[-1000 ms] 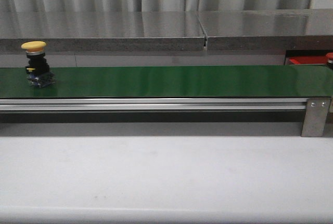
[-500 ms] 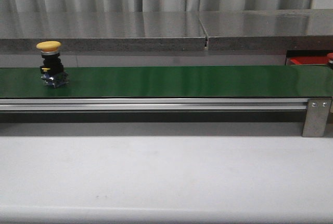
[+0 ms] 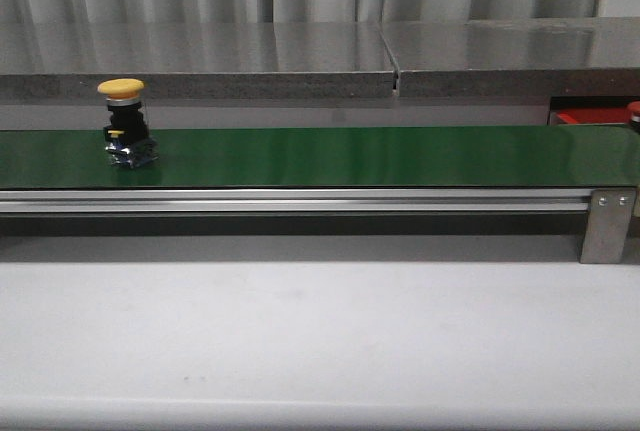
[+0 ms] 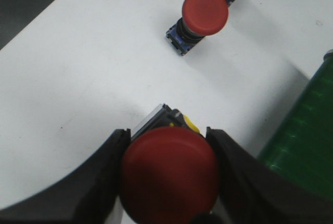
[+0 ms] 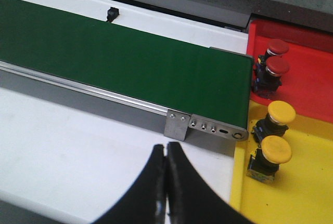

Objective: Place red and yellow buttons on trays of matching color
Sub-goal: 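Grasp the red button with the left gripper and carry it to the belt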

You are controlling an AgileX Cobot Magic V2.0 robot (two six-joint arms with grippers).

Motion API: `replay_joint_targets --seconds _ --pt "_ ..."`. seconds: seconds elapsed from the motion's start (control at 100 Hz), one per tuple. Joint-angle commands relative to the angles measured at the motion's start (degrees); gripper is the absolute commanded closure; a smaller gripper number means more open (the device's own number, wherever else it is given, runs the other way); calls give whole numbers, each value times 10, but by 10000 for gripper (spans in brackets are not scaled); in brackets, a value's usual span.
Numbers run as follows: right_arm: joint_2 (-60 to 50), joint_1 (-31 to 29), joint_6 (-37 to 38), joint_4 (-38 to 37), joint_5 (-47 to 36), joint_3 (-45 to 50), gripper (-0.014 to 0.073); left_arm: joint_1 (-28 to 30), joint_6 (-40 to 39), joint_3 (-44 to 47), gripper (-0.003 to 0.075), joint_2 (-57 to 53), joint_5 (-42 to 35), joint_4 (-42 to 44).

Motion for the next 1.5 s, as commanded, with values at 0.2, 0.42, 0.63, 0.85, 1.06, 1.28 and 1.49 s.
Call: replay_joint_targets --seconds 0.2,0.42,0.63,0.85,1.06,1.28,1.49 --pt "1 1 -4 6 -38 -15 711 -65 13 -11 680 -43 -26 -17" --pt "1 1 -4 6 -38 -15 711 -122 16 -12 676 -40 -28 -17" --pt "1 1 -4 6 -38 -15 711 -149 17 -12 676 -30 -32 -17" --pt "1 1 -4 6 -38 -15 711 -153 30 -13 627 -7 -12 -23" --pt "1 1 -4 6 -38 -15 711 -153 42 -13 281 -7 1 -25" --pt "1 1 -4 6 -38 -15 711 -153 42 -40 185 -10 29 -27" --pt "1 1 -4 6 -38 -15 711 -155 45 -51 186 -59 32 -31"
